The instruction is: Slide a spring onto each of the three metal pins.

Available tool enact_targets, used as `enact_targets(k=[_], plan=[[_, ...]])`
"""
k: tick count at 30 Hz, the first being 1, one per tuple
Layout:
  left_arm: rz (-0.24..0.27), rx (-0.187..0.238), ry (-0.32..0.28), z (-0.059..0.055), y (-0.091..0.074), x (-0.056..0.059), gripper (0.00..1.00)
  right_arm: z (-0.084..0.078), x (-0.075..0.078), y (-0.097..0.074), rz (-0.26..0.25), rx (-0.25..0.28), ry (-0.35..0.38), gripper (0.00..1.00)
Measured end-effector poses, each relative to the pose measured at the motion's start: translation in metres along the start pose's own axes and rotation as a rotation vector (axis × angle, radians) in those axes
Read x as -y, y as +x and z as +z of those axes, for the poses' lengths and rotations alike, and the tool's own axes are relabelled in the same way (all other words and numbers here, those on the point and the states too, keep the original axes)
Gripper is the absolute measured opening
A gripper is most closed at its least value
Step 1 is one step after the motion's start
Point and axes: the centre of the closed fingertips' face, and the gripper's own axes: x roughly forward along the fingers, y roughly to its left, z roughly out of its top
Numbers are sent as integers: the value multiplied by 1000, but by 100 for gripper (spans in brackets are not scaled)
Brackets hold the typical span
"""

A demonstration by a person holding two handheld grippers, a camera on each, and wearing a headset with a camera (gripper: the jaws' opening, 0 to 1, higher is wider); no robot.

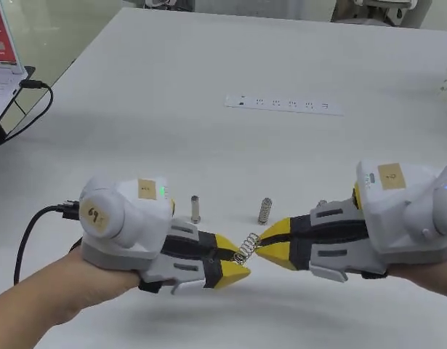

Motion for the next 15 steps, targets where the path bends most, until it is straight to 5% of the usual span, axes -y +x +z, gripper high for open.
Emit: enact_targets(k=[15], plan=[[0, 17, 19, 4, -2, 0, 2, 12, -3, 1, 1, 58, 55, 3]])
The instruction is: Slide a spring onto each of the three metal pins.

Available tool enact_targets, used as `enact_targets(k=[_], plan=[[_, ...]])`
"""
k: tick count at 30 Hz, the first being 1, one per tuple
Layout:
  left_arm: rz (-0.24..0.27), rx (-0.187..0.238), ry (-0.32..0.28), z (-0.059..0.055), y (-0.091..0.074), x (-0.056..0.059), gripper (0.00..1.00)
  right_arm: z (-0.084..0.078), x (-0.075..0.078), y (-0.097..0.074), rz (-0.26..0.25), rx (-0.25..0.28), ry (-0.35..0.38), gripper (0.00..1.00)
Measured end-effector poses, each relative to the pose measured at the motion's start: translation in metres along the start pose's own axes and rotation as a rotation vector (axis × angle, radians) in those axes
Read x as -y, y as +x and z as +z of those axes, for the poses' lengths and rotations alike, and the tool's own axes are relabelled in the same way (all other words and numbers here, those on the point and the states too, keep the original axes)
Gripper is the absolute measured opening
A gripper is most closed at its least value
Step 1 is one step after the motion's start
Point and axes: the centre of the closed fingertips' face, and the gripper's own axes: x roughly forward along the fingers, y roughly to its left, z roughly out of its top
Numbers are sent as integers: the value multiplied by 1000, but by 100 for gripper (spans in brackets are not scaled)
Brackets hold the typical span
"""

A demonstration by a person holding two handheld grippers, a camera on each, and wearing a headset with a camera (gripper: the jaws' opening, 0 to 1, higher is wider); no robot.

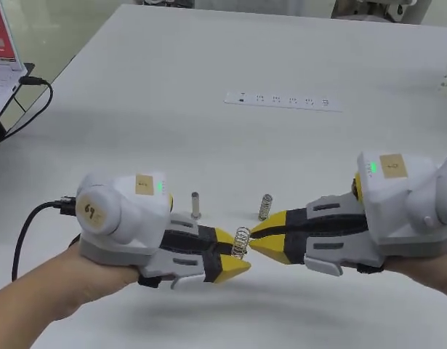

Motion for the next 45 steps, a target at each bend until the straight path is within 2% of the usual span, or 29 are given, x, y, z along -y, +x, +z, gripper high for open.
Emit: enact_targets(k=[2, 3, 10, 20, 30, 38, 45], plan=[[2, 20, -9, 4, 0, -1, 2, 0, -3, 1, 14, 0, 8, 8], [-6, 29, -10, 6, 0, 1, 2, 6, -6, 3, 23, 34, 28, 11], [-12, 34, -3, 8, 1, 4, 2, 10, -6, 6, 18, 37, 10, 9], [-10, 27, -10, 5, -2, 4, 2, 10, -7, 9, 10, 46, 53, 9], [-7, 11, -32, 1, -1, 4, 2, 8, -9, 12, 6, 32, 8, 8], [-7, 9, -58, 0, -1, 3, 3, 8, -9, 13, 1, 43, -19, 8], [0, 26, -81, 3, -2, 1, 11, 8, -5, 14, -13, 42, -26, 8]])
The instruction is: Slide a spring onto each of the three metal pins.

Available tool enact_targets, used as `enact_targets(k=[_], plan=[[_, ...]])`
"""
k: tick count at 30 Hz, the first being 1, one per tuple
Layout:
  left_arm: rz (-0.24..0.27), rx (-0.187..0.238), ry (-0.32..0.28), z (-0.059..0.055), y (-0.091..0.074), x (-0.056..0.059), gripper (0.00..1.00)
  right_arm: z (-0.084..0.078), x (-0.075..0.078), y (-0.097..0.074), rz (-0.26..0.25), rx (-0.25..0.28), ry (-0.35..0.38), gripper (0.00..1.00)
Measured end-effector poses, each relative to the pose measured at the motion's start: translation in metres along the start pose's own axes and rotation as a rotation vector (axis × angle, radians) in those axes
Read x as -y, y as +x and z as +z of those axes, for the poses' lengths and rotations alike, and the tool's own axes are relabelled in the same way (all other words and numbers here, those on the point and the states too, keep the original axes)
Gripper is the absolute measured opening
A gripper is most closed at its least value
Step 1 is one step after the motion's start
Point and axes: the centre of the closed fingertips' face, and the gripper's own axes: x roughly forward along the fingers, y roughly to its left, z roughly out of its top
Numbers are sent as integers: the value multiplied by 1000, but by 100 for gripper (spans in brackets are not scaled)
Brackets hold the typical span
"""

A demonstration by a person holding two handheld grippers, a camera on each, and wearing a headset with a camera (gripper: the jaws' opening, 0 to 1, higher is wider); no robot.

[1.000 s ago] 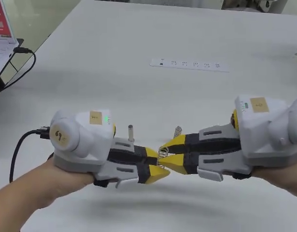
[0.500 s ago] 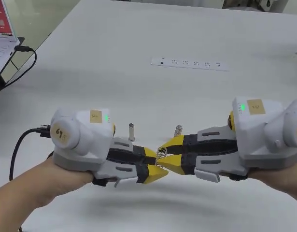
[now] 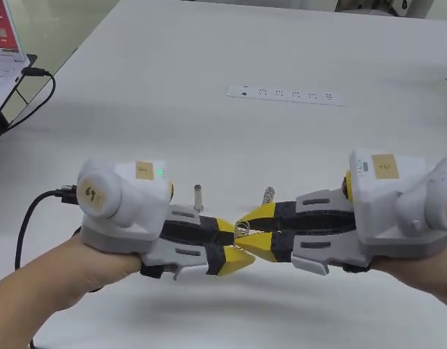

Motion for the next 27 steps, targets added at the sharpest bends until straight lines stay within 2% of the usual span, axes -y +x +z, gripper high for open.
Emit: enact_targets(k=[3, 9, 11, 23, 27], plan=[[22, -5, 2, -1, -1, -4, 19, 0, 1, 0, -4, 0, -1, 8], [34, -15, -5, -5, -3, -7, 26, -2, 2, -1, -12, -2, -2, 8], [49, -20, 8, -6, -4, -9, 30, -2, 3, -1, -16, -3, -4, 8], [94, -12, -9, -7, -9, -19, 51, -4, 7, -2, -40, -9, -15, 8], [106, -24, -9, -10, -9, -21, 57, -5, 8, -3, -50, -12, -16, 8]])
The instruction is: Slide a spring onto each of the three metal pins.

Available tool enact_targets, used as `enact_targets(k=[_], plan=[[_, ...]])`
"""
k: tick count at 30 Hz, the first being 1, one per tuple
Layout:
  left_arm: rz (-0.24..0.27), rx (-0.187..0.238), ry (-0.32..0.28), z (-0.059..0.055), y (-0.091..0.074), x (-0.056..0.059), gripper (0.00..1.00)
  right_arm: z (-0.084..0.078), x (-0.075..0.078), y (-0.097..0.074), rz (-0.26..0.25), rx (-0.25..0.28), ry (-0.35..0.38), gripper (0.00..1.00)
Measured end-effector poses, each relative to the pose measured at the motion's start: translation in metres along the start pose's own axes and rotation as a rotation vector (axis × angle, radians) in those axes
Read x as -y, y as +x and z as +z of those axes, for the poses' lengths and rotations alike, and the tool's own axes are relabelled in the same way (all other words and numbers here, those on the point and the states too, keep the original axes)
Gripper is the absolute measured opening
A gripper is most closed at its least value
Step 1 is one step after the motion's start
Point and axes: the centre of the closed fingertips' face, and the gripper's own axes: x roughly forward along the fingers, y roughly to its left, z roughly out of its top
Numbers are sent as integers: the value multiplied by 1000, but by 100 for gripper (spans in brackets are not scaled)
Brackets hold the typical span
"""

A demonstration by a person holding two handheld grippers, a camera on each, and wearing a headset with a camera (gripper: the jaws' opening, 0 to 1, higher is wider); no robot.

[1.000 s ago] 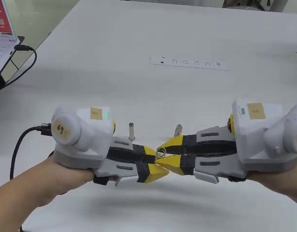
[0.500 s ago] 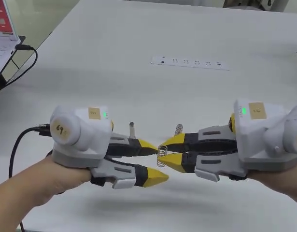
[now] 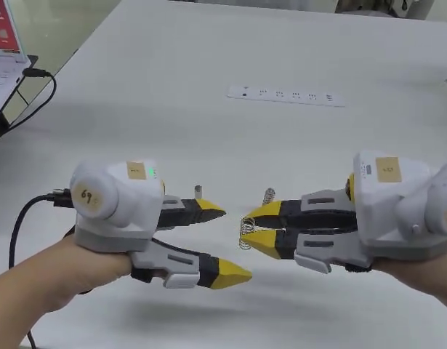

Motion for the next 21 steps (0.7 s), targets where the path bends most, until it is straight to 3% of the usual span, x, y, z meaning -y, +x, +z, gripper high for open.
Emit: enact_targets(k=[5, 21], plan=[[16, -5, -15, -5, -5, -4, 65, 0, 2, -2, -14, -5, -4, 8], [138, -4, -58, -13, -31, -31, 93, -9, 9, -6, -51, -29, -16, 8]])
